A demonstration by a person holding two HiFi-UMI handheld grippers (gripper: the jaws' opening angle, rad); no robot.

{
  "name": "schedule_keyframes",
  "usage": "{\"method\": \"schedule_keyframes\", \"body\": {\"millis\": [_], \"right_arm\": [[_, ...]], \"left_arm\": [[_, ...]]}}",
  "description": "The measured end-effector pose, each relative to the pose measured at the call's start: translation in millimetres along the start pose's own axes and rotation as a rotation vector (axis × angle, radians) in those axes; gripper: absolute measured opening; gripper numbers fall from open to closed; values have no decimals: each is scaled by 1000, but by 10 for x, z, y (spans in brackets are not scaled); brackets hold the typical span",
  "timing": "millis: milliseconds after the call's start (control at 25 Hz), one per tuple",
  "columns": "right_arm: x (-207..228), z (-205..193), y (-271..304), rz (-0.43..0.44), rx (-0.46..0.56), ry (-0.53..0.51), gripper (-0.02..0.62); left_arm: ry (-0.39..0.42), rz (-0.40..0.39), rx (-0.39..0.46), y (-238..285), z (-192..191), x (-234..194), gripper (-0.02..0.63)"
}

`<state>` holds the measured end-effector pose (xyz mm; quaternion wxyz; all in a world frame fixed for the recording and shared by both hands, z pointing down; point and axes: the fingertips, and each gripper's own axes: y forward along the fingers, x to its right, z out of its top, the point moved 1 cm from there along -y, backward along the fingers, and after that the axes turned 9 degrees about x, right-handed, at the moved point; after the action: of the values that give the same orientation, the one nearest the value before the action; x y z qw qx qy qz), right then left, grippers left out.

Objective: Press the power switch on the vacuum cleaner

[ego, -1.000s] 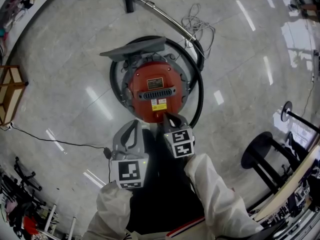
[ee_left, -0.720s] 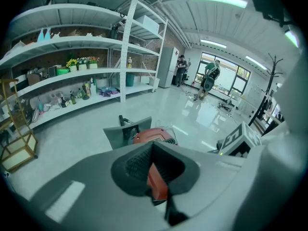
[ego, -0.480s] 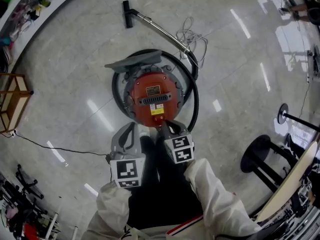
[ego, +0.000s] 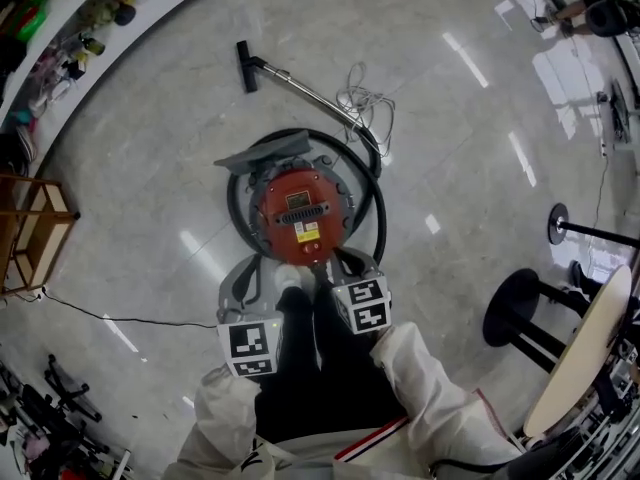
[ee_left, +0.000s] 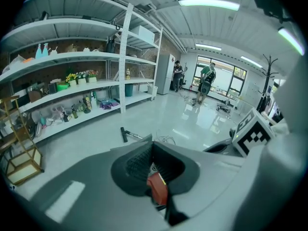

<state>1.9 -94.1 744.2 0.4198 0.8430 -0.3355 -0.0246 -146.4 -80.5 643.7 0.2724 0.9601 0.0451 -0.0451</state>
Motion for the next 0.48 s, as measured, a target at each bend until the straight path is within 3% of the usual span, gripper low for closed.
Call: {"method": "schedule_keyframes", "body": {"millis": [480], "right_arm": [[-29,866,-652,-43,152,17,2]], "left_arm": [[56,-9,29,-209,491,-56,0]]}}
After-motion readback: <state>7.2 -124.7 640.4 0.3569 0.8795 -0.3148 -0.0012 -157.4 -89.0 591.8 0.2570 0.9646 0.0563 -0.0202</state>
